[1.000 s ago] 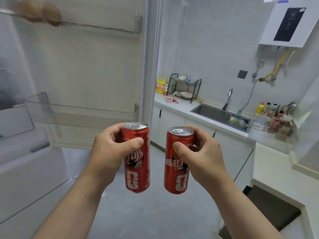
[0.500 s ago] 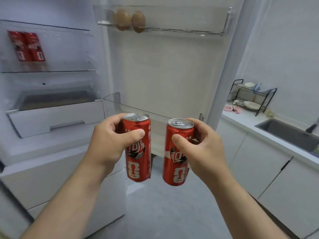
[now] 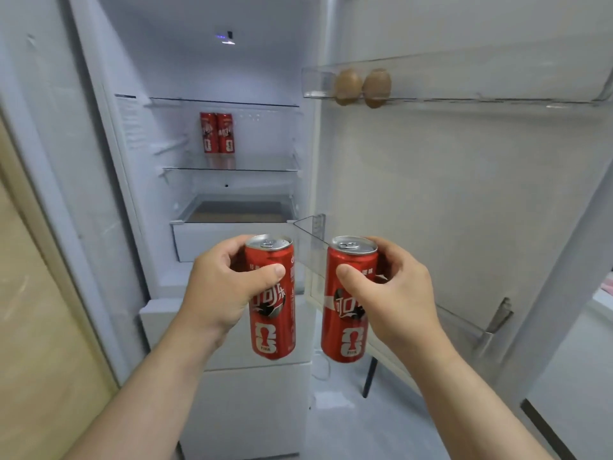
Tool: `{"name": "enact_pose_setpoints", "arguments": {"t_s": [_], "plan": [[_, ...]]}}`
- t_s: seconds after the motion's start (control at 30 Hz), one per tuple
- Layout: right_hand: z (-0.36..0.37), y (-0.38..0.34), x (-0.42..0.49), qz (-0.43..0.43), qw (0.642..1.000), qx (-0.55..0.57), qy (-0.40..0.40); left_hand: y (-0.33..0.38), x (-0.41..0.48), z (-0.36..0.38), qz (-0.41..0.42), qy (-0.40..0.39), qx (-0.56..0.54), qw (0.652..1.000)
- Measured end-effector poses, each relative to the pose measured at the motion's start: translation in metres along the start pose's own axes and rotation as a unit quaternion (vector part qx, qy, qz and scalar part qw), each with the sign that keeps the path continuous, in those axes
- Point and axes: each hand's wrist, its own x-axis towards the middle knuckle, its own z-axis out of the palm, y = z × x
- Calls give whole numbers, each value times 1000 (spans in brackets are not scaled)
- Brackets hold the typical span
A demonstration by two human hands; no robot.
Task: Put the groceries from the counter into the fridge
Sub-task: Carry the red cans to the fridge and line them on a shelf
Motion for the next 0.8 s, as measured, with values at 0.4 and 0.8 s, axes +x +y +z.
{"name": "enact_pose_setpoints", "arguments": {"t_s": [0.4, 0.8], "plan": [[46, 9, 43, -5, 995, 41, -90, 5, 12, -30, 3, 120, 45, 992], [134, 19, 117, -11, 997, 16, -79, -27, 108, -87, 10, 121, 50, 991]]}}
